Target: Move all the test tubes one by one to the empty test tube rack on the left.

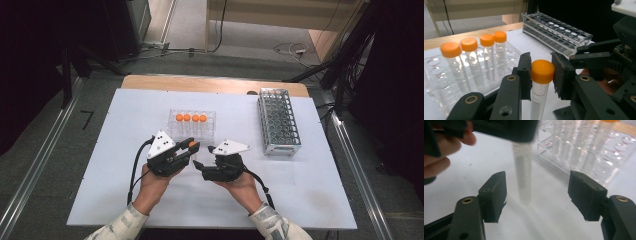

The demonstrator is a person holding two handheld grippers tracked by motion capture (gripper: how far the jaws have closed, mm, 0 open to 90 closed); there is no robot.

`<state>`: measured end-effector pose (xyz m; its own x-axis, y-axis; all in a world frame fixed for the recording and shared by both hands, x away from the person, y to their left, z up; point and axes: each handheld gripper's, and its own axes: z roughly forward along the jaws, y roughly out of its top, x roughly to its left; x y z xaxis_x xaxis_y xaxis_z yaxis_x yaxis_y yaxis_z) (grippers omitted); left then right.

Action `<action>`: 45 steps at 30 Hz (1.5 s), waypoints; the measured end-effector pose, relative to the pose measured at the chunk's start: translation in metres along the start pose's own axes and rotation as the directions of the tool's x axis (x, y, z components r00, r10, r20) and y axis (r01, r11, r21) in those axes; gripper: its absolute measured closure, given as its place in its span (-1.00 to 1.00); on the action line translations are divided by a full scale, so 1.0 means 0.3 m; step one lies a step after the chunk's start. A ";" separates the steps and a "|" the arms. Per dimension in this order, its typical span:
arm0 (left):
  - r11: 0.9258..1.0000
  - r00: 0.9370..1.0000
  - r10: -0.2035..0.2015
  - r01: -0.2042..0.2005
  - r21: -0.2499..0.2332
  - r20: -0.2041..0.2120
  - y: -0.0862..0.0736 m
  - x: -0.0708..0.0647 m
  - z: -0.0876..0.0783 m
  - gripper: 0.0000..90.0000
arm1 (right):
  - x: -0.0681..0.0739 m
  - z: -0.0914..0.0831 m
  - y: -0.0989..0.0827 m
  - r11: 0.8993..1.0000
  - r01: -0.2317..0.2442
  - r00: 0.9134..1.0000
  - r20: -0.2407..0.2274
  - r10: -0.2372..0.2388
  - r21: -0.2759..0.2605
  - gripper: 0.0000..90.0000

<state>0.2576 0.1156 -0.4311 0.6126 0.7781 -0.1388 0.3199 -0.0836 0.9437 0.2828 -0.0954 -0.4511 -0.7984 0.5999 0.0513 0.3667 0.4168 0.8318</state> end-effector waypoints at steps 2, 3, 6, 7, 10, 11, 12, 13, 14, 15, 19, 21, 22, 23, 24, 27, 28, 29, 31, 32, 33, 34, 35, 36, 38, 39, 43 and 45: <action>1.000 1.000 -0.010 0.009 -0.005 -0.009 0.007 0.013 -0.009 0.55 | -0.018 -0.016 -0.008 1.000 -0.011 1.000 0.012 0.011 0.003 -0.38; 1.000 1.000 -0.012 0.012 -0.009 -0.014 0.011 0.021 -0.013 0.55 | -0.028 -0.024 -0.012 1.000 -0.018 1.000 0.018 0.018 0.000 -0.39; 0.999 0.999 -0.031 0.031 -0.020 -0.028 0.024 0.043 -0.027 0.55 | -0.057 -0.052 -0.024 0.999 -0.032 0.999 0.038 0.032 0.002 -0.43; 0.999 0.999 -0.042 0.041 -0.024 -0.030 0.029 0.050 -0.031 0.55 | -0.066 -0.062 -0.029 0.999 -0.040 0.998 0.043 0.040 -0.003 -0.43; 0.998 0.997 -0.054 0.053 -0.032 -0.049 0.046 0.070 -0.043 0.55 | -0.094 -0.092 -0.044 0.998 -0.057 0.996 0.061 0.058 -0.009 -0.44; 0.998 0.997 -0.053 0.052 -0.034 -0.054 0.052 0.077 -0.046 0.55 | -0.102 -0.101 -0.049 0.998 -0.064 0.996 0.069 0.064 -0.011 -0.44; 0.998 0.997 -0.057 0.055 -0.038 -0.061 0.058 0.081 -0.049 0.55 | -0.110 -0.110 -0.053 0.998 -0.068 0.995 0.075 0.068 -0.010 -0.44; 0.998 0.996 -0.055 0.053 -0.038 -0.067 0.064 0.086 -0.052 0.55 | -0.118 -0.118 -0.057 0.997 -0.075 0.994 0.081 0.076 -0.014 -0.45; 0.998 0.996 -0.054 0.051 -0.038 -0.072 0.069 0.091 -0.054 0.55 | -0.126 -0.127 -0.061 0.997 -0.078 0.993 0.085 0.080 -0.017 -0.45; 0.998 0.995 -0.056 0.053 -0.040 -0.080 0.075 0.096 -0.056 0.55 | -0.134 -0.135 -0.064 0.996 -0.085 0.992 0.091 0.086 -0.019 -0.45; 0.997 0.993 -0.062 0.058 -0.047 -0.105 0.095 0.120 -0.062 0.55 | -0.161 -0.164 -0.073 0.994 -0.105 0.989 0.103 0.107 -0.029 -0.46; 0.997 0.991 -0.068 0.062 -0.053 -0.114 0.107 0.130 -0.062 0.55 | -0.171 -0.176 -0.079 0.993 -0.111 0.987 0.113 0.114 -0.032 -0.46; 0.997 0.991 -0.067 0.061 -0.056 -0.120 0.114 0.134 -0.063 0.55 | -0.176 -0.181 -0.083 0.993 -0.114 0.986 0.116 0.117 -0.034 -0.46; 0.997 0.990 -0.065 0.058 -0.056 -0.127 0.121 0.140 -0.064 0.55 | -0.182 -0.185 -0.086 0.993 -0.114 0.986 0.120 0.118 -0.035 -0.46; 0.997 0.989 -0.064 0.057 -0.057 -0.133 0.129 0.146 -0.064 0.55 | -0.186 -0.190 -0.090 0.992 -0.119 0.985 0.125 0.122 -0.034 -0.46; 0.997 0.986 -0.064 0.055 -0.059 -0.157 0.149 0.164 -0.062 0.55 | -0.199 -0.201 -0.099 0.991 -0.128 0.982 0.136 0.132 -0.033 -0.47; 0.997 0.984 -0.064 0.055 -0.061 -0.165 0.155 0.171 -0.060 0.55 | -0.203 -0.205 -0.102 0.991 -0.127 0.982 0.138 0.131 -0.034 -0.46; 0.997 0.983 -0.064 0.054 -0.059 -0.174 0.161 0.177 -0.059 0.56 | -0.206 -0.208 -0.104 0.991 -0.131 0.981 0.140 0.135 -0.035 -0.46; 0.997 0.980 -0.064 0.053 -0.063 -0.189 0.170 0.188 -0.053 0.55 | -0.211 -0.213 -0.108 0.990 -0.134 0.980 0.144 0.137 -0.036 -0.46; 0.997 0.978 -0.061 0.050 -0.062 -0.199 0.175 0.195 -0.049 0.55 | -0.214 -0.215 -0.110 0.990 -0.134 0.980 0.146 0.138 -0.035 -0.46; 0.997 0.976 -0.064 0.052 -0.063 -0.207 0.179 0.201 -0.044 0.55 | -0.216 -0.217 -0.111 0.990 -0.135 0.979 0.148 0.139 -0.035 -0.46; 0.997 0.975 -0.061 0.049 -0.061 -0.213 0.184 0.208 -0.040 0.56 | -0.218 -0.218 -0.112 0.990 -0.136 0.979 0.148 0.140 -0.036 -0.46; 0.997 0.973 -0.062 0.049 -0.063 -0.221 0.188 0.213 -0.034 0.55 | -0.219 -0.219 -0.113 0.990 -0.139 0.978 0.149 0.143 -0.038 -0.46; 0.997 0.971 -0.063 0.050 -0.064 -0.229 0.192 0.219 -0.028 0.55 | -0.220 -0.220 -0.113 0.989 -0.140 0.978 0.151 0.144 -0.037 -0.46; 0.997 0.968 -0.061 0.047 -0.063 -0.243 0.200 0.230 -0.015 0.55 | -0.221 -0.222 -0.113 0.990 -0.139 0.978 0.151 0.143 -0.039 -0.46; 0.997 0.966 -0.060 0.045 -0.065 -0.252 0.203 0.235 -0.008 0.56 | -0.221 -0.222 -0.113 0.990 -0.137 0.978 0.150 0.142 -0.038 -0.46; 0.997 0.961 -0.059 0.044 -0.063 -0.271 0.213 0.253 0.021 0.55 | -0.222 -0.223 -0.114 0.989 -0.140 0.978 0.149 0.144 -0.038 -0.46; 0.997 0.958 -0.052 0.036 -0.061 -0.281 0.215 0.258 0.035 0.55 | -0.224 -0.224 -0.115 0.989 -0.141 0.978 0.149 0.146 -0.040 -0.46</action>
<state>0.3333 0.1639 -0.3842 0.3676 0.9248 -0.0977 0.2970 -0.0172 0.9547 0.2917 -0.1959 -0.4459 -0.6565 0.7490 0.0894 0.4564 0.3000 0.8377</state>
